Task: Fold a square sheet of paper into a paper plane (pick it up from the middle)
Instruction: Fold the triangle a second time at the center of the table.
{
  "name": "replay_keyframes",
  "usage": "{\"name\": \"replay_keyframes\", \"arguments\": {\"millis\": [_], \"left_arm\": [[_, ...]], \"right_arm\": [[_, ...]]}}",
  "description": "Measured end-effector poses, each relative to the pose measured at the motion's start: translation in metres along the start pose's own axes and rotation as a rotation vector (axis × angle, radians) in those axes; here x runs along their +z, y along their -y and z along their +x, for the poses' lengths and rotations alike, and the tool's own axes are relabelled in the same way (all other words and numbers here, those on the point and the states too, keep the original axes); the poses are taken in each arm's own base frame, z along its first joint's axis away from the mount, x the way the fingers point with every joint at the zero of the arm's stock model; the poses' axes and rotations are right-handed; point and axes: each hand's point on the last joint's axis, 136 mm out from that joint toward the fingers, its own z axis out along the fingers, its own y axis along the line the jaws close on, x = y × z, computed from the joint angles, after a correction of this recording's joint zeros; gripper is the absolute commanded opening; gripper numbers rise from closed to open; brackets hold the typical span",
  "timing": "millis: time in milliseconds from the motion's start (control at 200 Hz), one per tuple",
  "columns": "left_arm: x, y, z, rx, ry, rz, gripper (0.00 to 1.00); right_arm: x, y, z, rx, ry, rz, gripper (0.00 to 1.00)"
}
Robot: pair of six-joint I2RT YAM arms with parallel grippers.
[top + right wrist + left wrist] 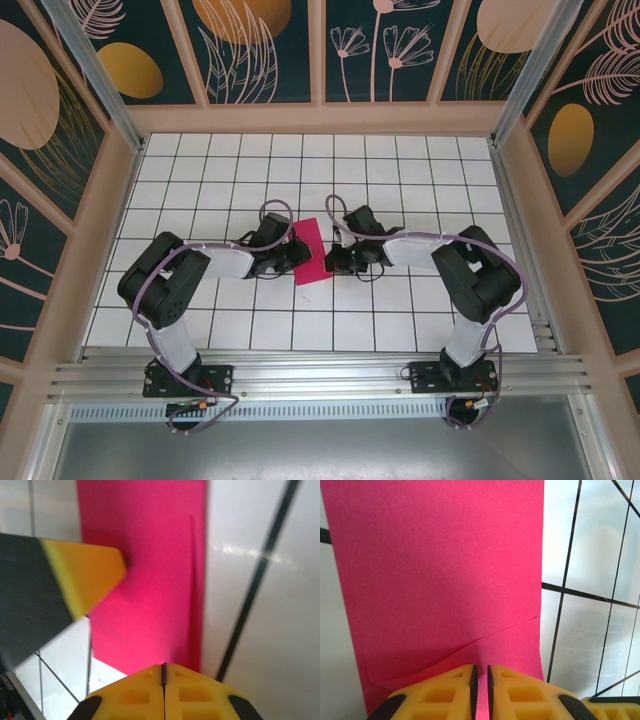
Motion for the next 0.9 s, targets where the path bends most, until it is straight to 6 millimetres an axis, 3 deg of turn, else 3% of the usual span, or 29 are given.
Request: {"name": "replay_keyframes", "arguments": {"millis": [130,220,420,535,696,901], "left_arm": [[0.000,0.000,0.000,-0.001,0.000,0.000,0.16],[0.000,0.000,0.000,0.000,0.002,0.002,0.15],[0.000,-0.001,0.000,-0.001,0.003,0.007,0.15],[-0.001,-0.001,0.000,0.001,0.008,0.014,0.15],[-0.001,-0.001,0.000,0.003,0.012,0.019,0.15],[-0.001,-0.001,0.000,0.003,0.013,0.022,0.15]], "right_arm": [[0.000,-0.019,-0.015,-0.036,0.022,-0.028,0.06],[0.006,-0.018,-0.017,-0.037,0.014,-0.024,0.06],[0.022,0.004,-0.005,0.000,-0.034,0.034,0.06],[0.023,0.006,-0.005,-0.001,-0.030,0.036,0.06],[0.020,0.008,-0.001,-0.010,-0.013,0.026,0.06],[0.003,0.016,0.027,-0.016,-0.046,0.048,0.06]]}}
